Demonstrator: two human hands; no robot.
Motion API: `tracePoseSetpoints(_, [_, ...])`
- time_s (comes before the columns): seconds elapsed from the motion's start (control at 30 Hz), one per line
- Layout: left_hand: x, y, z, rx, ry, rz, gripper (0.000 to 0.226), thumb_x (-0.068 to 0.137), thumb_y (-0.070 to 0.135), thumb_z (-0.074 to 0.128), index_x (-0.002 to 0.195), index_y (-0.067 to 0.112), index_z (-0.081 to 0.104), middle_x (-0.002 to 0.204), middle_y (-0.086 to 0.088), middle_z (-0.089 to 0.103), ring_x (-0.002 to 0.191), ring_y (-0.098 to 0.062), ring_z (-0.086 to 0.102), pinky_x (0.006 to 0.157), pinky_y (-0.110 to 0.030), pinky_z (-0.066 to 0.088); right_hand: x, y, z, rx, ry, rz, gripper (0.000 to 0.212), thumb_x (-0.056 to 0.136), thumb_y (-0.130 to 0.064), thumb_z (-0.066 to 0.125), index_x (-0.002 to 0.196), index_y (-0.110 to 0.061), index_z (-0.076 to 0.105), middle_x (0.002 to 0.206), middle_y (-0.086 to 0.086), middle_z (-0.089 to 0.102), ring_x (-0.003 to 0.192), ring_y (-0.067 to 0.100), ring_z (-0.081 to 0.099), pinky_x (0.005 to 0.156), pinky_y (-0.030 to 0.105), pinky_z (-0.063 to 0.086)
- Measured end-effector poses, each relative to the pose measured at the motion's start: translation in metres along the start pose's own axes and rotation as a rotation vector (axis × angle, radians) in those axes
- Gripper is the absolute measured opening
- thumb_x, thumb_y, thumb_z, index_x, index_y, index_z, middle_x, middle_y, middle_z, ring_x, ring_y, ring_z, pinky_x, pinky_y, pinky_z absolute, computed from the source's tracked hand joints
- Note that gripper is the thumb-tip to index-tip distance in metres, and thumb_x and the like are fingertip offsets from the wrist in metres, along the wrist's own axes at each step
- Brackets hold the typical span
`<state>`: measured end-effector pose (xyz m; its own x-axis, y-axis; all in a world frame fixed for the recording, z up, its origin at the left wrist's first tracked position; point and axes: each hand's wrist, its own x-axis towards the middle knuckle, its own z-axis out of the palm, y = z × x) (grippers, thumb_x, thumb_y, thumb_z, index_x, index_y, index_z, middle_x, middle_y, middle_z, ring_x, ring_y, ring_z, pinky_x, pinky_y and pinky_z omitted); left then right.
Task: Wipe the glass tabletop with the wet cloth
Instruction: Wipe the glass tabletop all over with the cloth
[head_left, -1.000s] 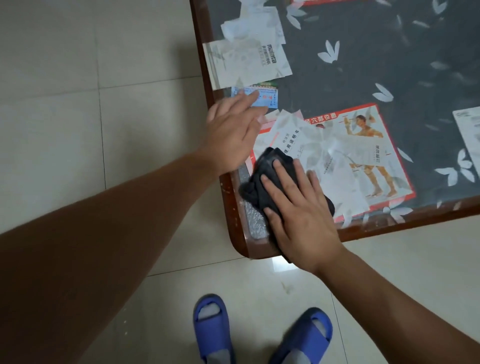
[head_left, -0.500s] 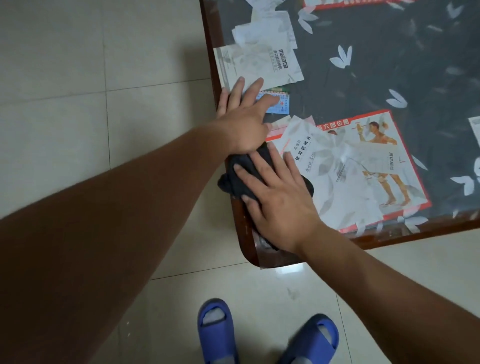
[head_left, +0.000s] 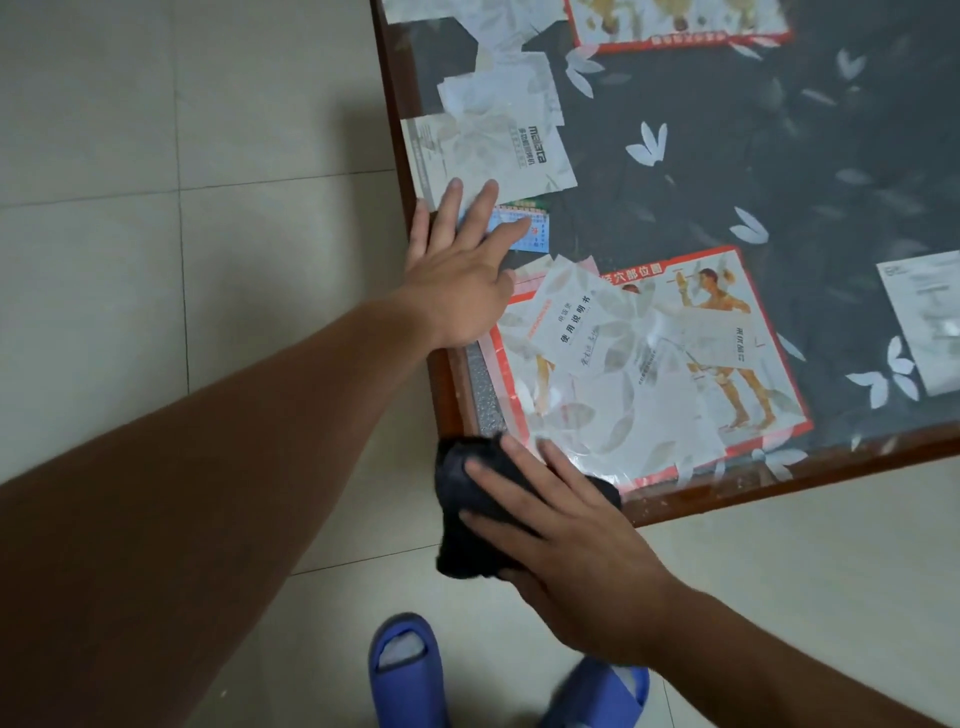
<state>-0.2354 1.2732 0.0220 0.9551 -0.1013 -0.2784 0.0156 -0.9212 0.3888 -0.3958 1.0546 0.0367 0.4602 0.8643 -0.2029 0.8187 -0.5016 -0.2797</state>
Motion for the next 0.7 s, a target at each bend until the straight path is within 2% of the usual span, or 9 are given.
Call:
tracePoseSetpoints(0.07, [0.000,0.000,0.002,0.028,0.018,0.005,0.055,0.107,0.044,0.032,0.160,0.042,0.017,0.172,0.006,-0.017,0.154,-0.022,-0.029,0.121,-0.047,-0.025,-0.016,0.013,-0.003,0.032,0.059,0.124,0.053,0.097,-0.038,0.042,0.149,-0.027,0.041,0.166,-0.001,0.021,0.155,0.028,0.007,0.124,0.052,0.012])
tracePoseSetpoints(0.13, [0.000,-0.003,0.003,0.041,0.020,0.015,0.062,0.103,0.061,0.031,0.160,0.041,0.018,0.172,0.005,-0.017,0.155,-0.024,-0.028,0.121,-0.049,-0.023,-0.008,0.038,-0.012,0.109,0.175,0.417,0.054,0.099,-0.035,0.038,0.151,-0.023,0.041,0.166,0.000,0.020,0.155,0.028,0.004,0.124,0.055,0.014])
tracePoseSetpoints(0.23, [-0.001,-0.003,0.004,0.055,0.015,0.031,0.079,0.089,0.076,0.029,0.160,0.041,0.019,0.172,0.004,-0.015,0.155,-0.026,-0.026,0.122,-0.051,-0.022,0.018,0.064,-0.025,0.150,0.297,0.838,0.055,0.104,-0.039,0.028,0.156,-0.024,0.031,0.168,0.001,0.009,0.155,0.030,-0.004,0.125,0.052,0.003])
tracePoseSetpoints(0.3, [-0.002,-0.003,0.002,0.044,0.017,0.017,0.088,0.081,0.080,0.033,0.159,0.040,0.023,0.173,0.003,-0.013,0.157,-0.027,-0.023,0.122,-0.050,-0.020,0.030,0.049,-0.020,0.110,0.349,0.860,0.057,0.101,-0.041,0.033,0.156,-0.023,0.033,0.168,0.006,0.013,0.155,0.035,0.001,0.125,0.053,0.003])
tracePoseSetpoints(0.43, [-0.002,-0.004,0.001,0.091,0.013,0.006,0.109,0.066,0.095,0.036,0.160,0.040,0.022,0.173,0.001,-0.010,0.158,-0.028,-0.018,0.123,-0.054,-0.016,0.017,0.006,0.005,0.045,0.272,0.465,0.056,0.099,-0.039,0.044,0.153,-0.025,0.038,0.167,0.005,0.019,0.155,0.034,0.003,0.124,0.056,0.011])
tracePoseSetpoints(0.5, [0.000,-0.003,0.001,0.105,0.039,0.007,0.121,0.057,0.101,0.034,0.160,0.038,0.024,0.174,0.000,-0.006,0.158,-0.030,-0.014,0.124,-0.056,-0.013,-0.003,0.025,0.006,0.052,0.283,0.439,0.055,0.099,-0.037,0.046,0.152,-0.023,0.041,0.166,0.004,0.022,0.155,0.033,0.007,0.124,0.054,0.010])
tracePoseSetpoints(0.53, [0.001,-0.003,0.001,0.104,0.052,0.004,0.124,0.053,0.101,0.034,0.160,0.038,0.025,0.174,0.000,-0.004,0.159,-0.031,-0.011,0.124,-0.057,-0.011,-0.014,0.041,0.005,0.049,0.311,0.502,0.054,0.098,-0.036,0.047,0.150,-0.021,0.044,0.165,0.006,0.025,0.154,0.034,0.011,0.124,0.054,0.012])
tracePoseSetpoints(0.6, [0.002,-0.001,0.001,0.108,0.048,-0.007,0.126,0.051,0.101,0.036,0.159,0.037,0.027,0.174,-0.001,-0.001,0.159,-0.032,-0.009,0.124,-0.058,-0.009,-0.042,0.081,-0.001,0.047,0.377,0.782,0.053,0.098,-0.033,0.044,0.148,-0.014,0.047,0.163,0.011,0.030,0.152,0.039,0.018,0.121,0.057,0.018])
tracePoseSetpoints(0.7, [0.005,0.007,-0.003,0.144,0.016,-0.048,0.120,0.057,0.095,0.053,0.159,0.036,0.028,0.174,-0.004,0.001,0.159,-0.034,-0.007,0.122,-0.060,-0.010,-0.066,0.122,-0.015,0.164,0.438,1.214,0.057,0.100,-0.036,0.035,0.154,-0.016,0.037,0.166,0.009,0.019,0.154,0.037,0.008,0.123,0.054,0.008])
